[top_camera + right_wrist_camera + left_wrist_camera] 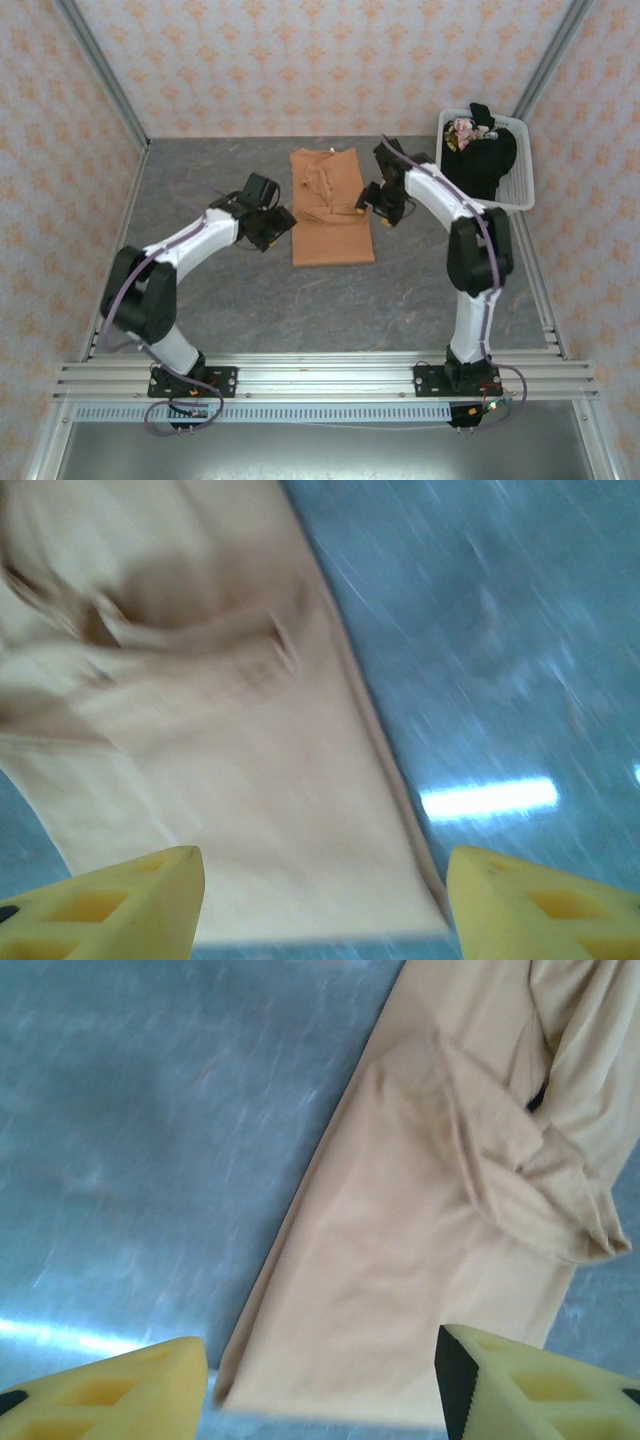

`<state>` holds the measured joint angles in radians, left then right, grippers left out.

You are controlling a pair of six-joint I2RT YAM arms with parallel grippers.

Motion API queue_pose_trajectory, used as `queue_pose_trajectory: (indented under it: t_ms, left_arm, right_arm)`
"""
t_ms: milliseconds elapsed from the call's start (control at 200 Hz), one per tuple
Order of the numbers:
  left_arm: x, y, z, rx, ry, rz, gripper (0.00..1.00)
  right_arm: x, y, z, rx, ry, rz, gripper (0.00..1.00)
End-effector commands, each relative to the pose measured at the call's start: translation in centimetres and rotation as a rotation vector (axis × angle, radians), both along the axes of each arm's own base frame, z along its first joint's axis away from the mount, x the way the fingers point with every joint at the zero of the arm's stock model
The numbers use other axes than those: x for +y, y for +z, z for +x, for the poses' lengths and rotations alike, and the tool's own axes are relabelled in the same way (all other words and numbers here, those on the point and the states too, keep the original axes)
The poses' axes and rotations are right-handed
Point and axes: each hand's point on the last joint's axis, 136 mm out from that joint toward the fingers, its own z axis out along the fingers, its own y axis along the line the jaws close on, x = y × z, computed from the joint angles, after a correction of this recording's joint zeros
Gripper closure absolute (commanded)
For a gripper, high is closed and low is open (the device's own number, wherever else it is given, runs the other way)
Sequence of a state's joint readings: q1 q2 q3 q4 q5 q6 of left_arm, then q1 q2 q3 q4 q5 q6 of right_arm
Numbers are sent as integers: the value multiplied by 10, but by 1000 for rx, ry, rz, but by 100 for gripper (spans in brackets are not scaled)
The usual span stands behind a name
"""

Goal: Fold and stack the t-shirts

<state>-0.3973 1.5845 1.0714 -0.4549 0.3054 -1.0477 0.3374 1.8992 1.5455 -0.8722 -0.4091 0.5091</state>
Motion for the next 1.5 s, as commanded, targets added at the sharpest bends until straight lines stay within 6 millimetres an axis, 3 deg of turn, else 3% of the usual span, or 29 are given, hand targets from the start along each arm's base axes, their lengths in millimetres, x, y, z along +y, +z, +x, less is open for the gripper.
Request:
queue_pose_trajectory:
  t_ms: [0,70,210,410,545,691,936,1186,1276,1396,1496]
  left_arm:
    - [-23,-29,-25,74,65,-122,38]
    - [-33,-41,-31,89,101,-171,37]
    - [-37,-58,-23,99,196,-219,37]
    - [-39,-79,-10,106,252,-233,39]
    - [-43,-84,-3,104,259,-242,43]
    - [-50,-79,9,78,267,-267,45]
    - [-65,-61,26,43,269,-302,45]
    - [-66,-63,27,45,285,-313,57]
    - [-68,-56,32,25,292,-327,56]
    - [-65,-41,29,13,283,-282,45]
    - [-59,-44,25,22,294,-262,46]
  right_arm:
    - [3,-2,-31,-8,-33,82,34]
    - [7,-11,-46,14,-56,134,33]
    - [10,-34,-63,72,-116,189,33]
    - [14,-62,-63,128,-190,217,34]
    - [18,-72,-60,149,-220,235,41]
    - [21,-81,-57,173,-255,252,52]
    - [20,-80,-50,170,-282,232,85]
    - [21,-77,-52,181,-284,234,96]
    - [23,-77,-55,188,-284,240,98]
    - [22,-74,-58,190,-289,235,100]
    - [20,-74,-60,193,-292,228,100]
